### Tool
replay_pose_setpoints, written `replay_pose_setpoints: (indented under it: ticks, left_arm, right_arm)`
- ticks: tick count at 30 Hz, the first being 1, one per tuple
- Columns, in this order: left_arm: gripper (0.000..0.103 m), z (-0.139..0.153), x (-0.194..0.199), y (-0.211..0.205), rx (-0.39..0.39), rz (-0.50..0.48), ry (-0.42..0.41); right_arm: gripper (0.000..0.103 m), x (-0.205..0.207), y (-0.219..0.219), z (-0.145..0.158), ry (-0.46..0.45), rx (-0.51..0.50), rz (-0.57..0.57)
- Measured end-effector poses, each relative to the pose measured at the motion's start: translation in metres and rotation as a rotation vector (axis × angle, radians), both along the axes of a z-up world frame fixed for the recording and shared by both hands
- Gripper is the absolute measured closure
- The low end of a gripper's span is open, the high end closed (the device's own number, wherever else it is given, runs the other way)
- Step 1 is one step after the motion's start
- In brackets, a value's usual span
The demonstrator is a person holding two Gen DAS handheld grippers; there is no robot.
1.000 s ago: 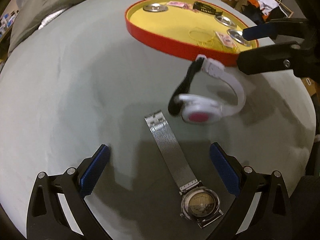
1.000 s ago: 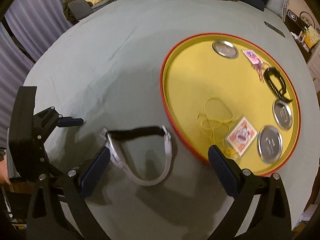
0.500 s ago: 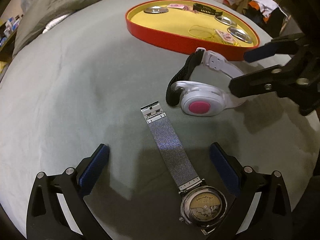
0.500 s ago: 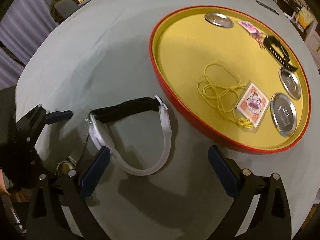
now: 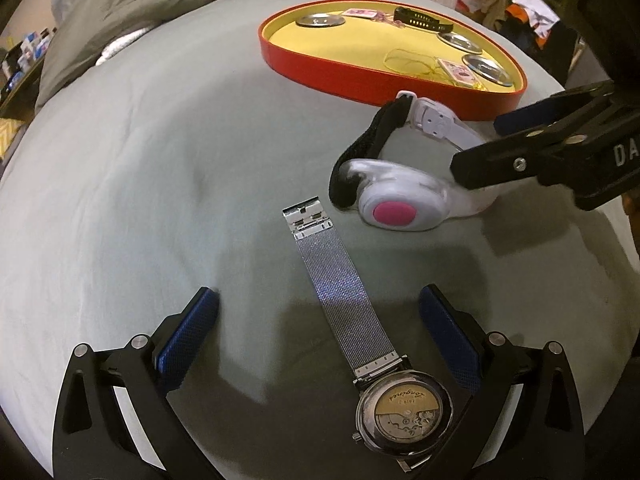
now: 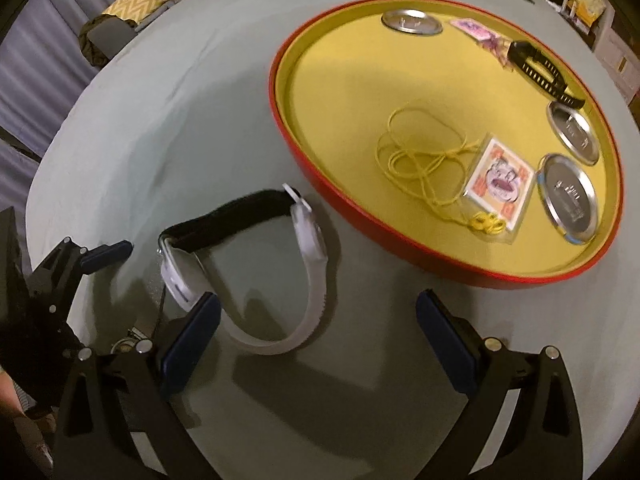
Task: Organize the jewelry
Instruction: 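Grasp the mesh watch strap with the left tool while the right tool grasps the headphone band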
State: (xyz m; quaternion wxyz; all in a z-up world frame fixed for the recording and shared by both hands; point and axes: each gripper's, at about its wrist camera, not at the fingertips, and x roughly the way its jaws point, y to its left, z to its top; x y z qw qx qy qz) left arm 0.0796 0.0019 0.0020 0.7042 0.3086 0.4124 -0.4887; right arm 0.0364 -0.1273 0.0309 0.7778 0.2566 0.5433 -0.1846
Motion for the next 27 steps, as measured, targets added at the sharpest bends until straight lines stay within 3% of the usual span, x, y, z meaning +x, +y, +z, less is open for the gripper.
replay_pose_setpoints:
  ticks: [1,9,16,18,23,27]
  left_arm:
    - [0.005,0.0,0.0,0.001,-0.006,0.003,-0.002]
    - [0.006,0.001,-0.001,0.003,-0.004,0.019,-0.005]
    - [0.015,0.005,-0.001,0.001,0.025,0.03,0.014]
    - [0.021,0.007,-0.001,0.002,0.027,0.029,0.017]
    - [0.051,0.013,0.0,0.009,0.025,0.024,0.034]
    - [0.066,0.016,0.002,0.014,0.026,0.018,0.055]
  right_arm:
    - [0.027,0.001,0.0,-0.004,0.02,-0.004,0.004]
    - [0.03,0.004,0.002,-0.008,0.056,-0.054,0.015]
    - [0.049,0.008,0.01,-0.006,0.066,-0.088,0.027]
    - [0.056,0.007,0.011,-0.005,0.06,-0.095,0.033]
    - [0.076,0.005,0.011,-0.002,0.039,-0.092,0.044]
    - [0.088,0.007,0.014,-0.003,0.019,-0.075,0.057]
